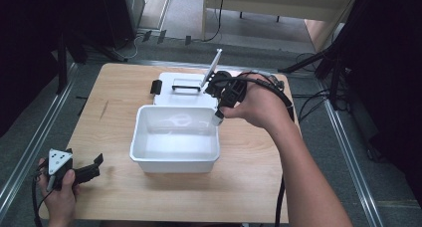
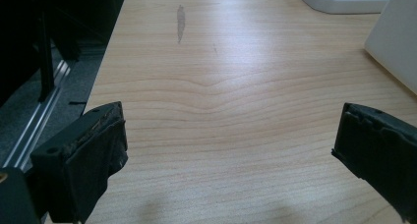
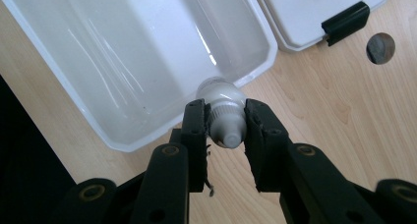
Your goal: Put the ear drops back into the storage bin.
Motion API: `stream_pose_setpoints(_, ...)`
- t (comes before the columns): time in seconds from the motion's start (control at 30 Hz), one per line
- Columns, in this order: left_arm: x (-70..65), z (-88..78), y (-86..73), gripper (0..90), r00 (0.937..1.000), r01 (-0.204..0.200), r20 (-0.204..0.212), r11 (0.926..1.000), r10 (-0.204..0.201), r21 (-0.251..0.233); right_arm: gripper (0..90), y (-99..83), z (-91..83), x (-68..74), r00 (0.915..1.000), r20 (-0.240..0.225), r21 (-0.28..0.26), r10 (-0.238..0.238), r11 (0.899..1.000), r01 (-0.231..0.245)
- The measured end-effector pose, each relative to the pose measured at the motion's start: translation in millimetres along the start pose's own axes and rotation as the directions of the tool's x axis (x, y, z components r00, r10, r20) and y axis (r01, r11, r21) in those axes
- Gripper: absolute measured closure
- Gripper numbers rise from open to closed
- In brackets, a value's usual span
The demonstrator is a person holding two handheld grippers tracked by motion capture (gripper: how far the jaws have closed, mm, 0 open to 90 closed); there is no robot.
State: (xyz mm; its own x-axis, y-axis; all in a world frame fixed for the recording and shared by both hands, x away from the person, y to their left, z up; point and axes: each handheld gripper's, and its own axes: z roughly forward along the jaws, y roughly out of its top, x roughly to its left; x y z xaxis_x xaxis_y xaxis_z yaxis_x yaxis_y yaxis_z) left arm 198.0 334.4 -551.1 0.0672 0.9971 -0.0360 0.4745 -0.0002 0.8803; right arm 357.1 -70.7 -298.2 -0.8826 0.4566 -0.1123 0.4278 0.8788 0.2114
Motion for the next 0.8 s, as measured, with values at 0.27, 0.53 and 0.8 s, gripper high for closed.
stream_pose_setpoints(0.27, 0.2, 0.0, 0.1, 0.2, 1.0000, -0.002, 0.002, 1.0000, 0.002, 0.004, 72.5, 8.9, 11.5, 5.4, 0.9995, -0.014, 0.014, -0.028, 0.999, 0.029)
stream_pose_setpoints(0.53, -0.1, 0.2, 0.1, 0.2, 1.0000, 0.000, 0.003, 1.0000, 0.000, 0.001, 72.5, 11.4, 30.1, 9.4, 0.9984, -0.038, 0.023, -0.042, 0.999, 0.043)
stream_pose_setpoints(0.8, 0.0, 0.3, 0.0, 0.2, 1.0000, -0.002, 0.008, 1.0000, 0.002, 0.000, 72.5, 11.1, 47.5, 11.0, 0.9972, -0.052, 0.050, -0.054, 0.997, 0.057)
